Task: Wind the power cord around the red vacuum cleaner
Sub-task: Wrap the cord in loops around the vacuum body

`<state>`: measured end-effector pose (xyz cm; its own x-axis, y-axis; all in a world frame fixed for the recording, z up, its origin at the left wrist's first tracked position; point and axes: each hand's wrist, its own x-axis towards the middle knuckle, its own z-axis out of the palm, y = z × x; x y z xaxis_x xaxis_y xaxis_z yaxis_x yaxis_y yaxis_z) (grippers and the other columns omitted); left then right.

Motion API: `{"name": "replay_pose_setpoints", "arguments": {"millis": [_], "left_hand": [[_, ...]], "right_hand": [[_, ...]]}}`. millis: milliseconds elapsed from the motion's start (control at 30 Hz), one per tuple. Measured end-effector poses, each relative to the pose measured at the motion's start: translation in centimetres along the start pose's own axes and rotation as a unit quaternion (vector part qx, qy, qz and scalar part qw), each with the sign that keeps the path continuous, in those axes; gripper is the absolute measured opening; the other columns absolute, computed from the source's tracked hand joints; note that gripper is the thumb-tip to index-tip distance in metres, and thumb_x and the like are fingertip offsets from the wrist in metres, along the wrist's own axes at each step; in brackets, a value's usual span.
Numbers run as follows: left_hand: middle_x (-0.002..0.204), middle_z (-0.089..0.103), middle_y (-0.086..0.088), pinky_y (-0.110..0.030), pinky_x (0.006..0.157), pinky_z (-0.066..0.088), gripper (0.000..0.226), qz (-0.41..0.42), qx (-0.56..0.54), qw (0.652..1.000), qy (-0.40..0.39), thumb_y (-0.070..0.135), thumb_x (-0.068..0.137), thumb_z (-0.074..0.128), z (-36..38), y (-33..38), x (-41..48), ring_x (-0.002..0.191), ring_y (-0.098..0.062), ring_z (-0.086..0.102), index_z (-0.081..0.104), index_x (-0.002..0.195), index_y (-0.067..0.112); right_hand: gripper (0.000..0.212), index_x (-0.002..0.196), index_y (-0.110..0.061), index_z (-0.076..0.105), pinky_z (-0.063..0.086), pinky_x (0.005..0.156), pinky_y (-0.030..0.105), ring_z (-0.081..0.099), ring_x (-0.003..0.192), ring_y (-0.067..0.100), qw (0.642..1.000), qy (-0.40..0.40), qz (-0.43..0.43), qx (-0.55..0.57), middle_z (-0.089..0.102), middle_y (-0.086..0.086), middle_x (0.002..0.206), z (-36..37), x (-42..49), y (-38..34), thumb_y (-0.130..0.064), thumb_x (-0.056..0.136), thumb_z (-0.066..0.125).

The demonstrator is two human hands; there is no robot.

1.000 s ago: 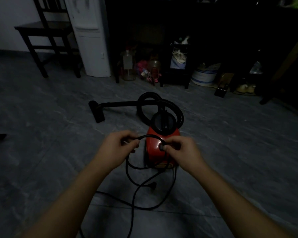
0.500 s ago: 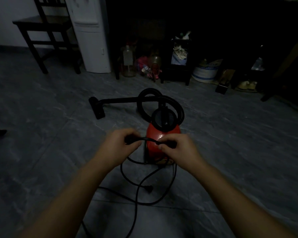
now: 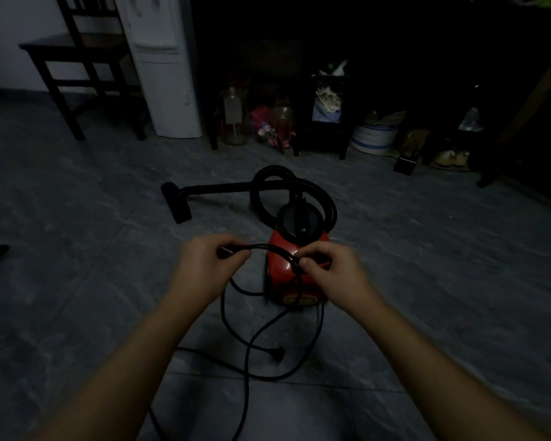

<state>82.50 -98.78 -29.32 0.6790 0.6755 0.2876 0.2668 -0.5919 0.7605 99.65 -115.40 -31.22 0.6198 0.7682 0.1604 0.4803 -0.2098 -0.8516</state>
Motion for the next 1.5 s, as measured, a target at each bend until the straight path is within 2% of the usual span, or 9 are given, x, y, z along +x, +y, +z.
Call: {"name": "replay_pose_setpoints", "arguments": {"millis": [133, 367, 433, 500, 633, 1000, 1200, 1333, 1500], "left_hand": [[0.079, 0.070, 0.018, -0.013, 0.069, 0.054, 0.009, 0.010, 0.000, 1.000, 0.022, 0.016, 0.083, 0.078, -0.6, -0.1, 0.1, 0.074, 0.003, 0.068, 0.079, 0.090, 0.021], [0.081, 0.071, 0.013, -0.002, 0.070, 0.047, 0.010, 0.015, 0.025, 1.000, 0.008, 0.015, 0.082, 0.079, -1.7, -0.4, -0.5, 0.076, 0.008, 0.064, 0.079, 0.092, 0.018], [0.081, 0.071, 0.014, -0.003, 0.071, 0.047, 0.011, 0.007, 0.030, 1.000, 0.003, 0.015, 0.083, 0.078, -2.4, -0.8, -0.9, 0.078, 0.008, 0.064, 0.079, 0.093, 0.017], [0.080, 0.069, 0.017, -0.002, 0.071, 0.046, 0.012, -0.003, 0.028, 1.000, 0.006, 0.014, 0.083, 0.077, -3.2, -1.2, -1.2, 0.078, 0.006, 0.065, 0.079, 0.094, 0.017], [0.082, 0.074, 0.007, -0.012, 0.071, 0.054, 0.011, -0.031, -0.015, 0.999, 0.012, 0.012, 0.086, 0.074, -4.4, -1.8, -1.3, 0.075, -0.004, 0.071, 0.078, 0.096, 0.014], [0.081, 0.078, -0.002, -0.029, 0.072, 0.063, 0.015, -0.087, -0.217, 0.971, 0.044, 0.011, 0.085, 0.075, -5.2, 0.0, -0.7, 0.079, -0.017, 0.076, 0.077, 0.087, 0.026], [0.083, 0.078, -0.003, -0.033, 0.073, 0.063, 0.013, -0.083, -0.260, 0.961, 0.044, 0.013, 0.086, 0.074, -5.1, 1.5, -0.3, 0.082, -0.019, 0.076, 0.077, 0.088, 0.026], [0.083, 0.078, -0.004, -0.033, 0.073, 0.063, 0.009, -0.082, -0.266, 0.960, 0.033, 0.012, 0.086, 0.073, -4.3, 2.3, -0.3, 0.082, -0.018, 0.076, 0.077, 0.092, 0.018], [0.083, 0.078, -0.005, -0.025, 0.069, 0.061, 0.009, -0.084, -0.281, 0.956, 0.024, 0.010, 0.086, 0.073, -3.3, 2.8, -0.3, 0.082, -0.018, 0.076, 0.077, 0.093, 0.014]], "right_hand": [[0.013, 0.102, -0.016, 0.074, 0.056, 0.086, 0.026, 0.069, 0.094, 0.012, 1.000, -0.012, 0.026, 0.009, 0.075, -0.004, 0.097, 0.3, 0.0, 0.5, -0.012, 0.090, 0.069], [0.016, 0.105, -0.010, 0.072, 0.053, 0.069, 0.013, 0.069, 0.088, 0.014, 0.997, -0.044, 0.060, 0.027, 0.073, 0.008, 0.099, 1.7, -0.4, 1.9, -0.008, 0.090, 0.069], [0.014, 0.102, -0.011, 0.072, 0.054, 0.064, 0.015, 0.069, 0.080, 0.017, 0.994, -0.068, 0.079, 0.028, 0.073, 0.013, 0.095, 2.5, -0.9, 2.7, -0.006, 0.089, 0.069], [0.014, 0.096, -0.017, 0.072, 0.058, 0.072, 0.027, 0.071, 0.080, 0.021, 0.993, -0.089, 0.081, 0.009, 0.074, 0.012, 0.089, 3.6, -1.5, 3.6, -0.007, 0.087, 0.071], [0.016, 0.087, -0.025, 0.072, 0.050, 0.065, 0.017, 0.062, 0.065, 0.000, 0.989, -0.110, 0.100, -0.002, 0.070, -0.005, 0.074, 5.7, -2.2, 4.3, -0.009, 0.085, 0.073], [0.012, 0.099, -0.009, 0.074, 0.047, 0.063, 0.016, 0.059, 0.066, 0.006, 0.986, -0.109, 0.122, 0.036, 0.067, 0.005, 0.077, 7.8, -1.8, 3.6, -0.009, 0.088, 0.070], [0.015, 0.099, -0.004, 0.074, 0.050, 0.062, 0.011, 0.061, 0.066, 0.001, 0.983, -0.115, 0.123, 0.067, 0.068, -0.002, 0.075, 8.0, -1.8, 3.7, -0.006, 0.084, 0.075], [0.021, 0.102, 0.001, 0.074, 0.053, 0.072, 0.009, 0.066, 0.072, -0.007, 0.980, -0.146, 0.116, 0.072, 0.069, -0.011, 0.082, 8.4, -2.1, 3.8, 0.003, 0.082, 0.075], [0.023, 0.104, 0.000, 0.074, 0.049, 0.070, 0.005, 0.065, 0.073, -0.016, 0.974, -0.181, 0.119, 0.073, 0.069, -0.013, 0.085, 8.6, -2.3, 4.3, -0.001, 0.081, 0.077]]}}
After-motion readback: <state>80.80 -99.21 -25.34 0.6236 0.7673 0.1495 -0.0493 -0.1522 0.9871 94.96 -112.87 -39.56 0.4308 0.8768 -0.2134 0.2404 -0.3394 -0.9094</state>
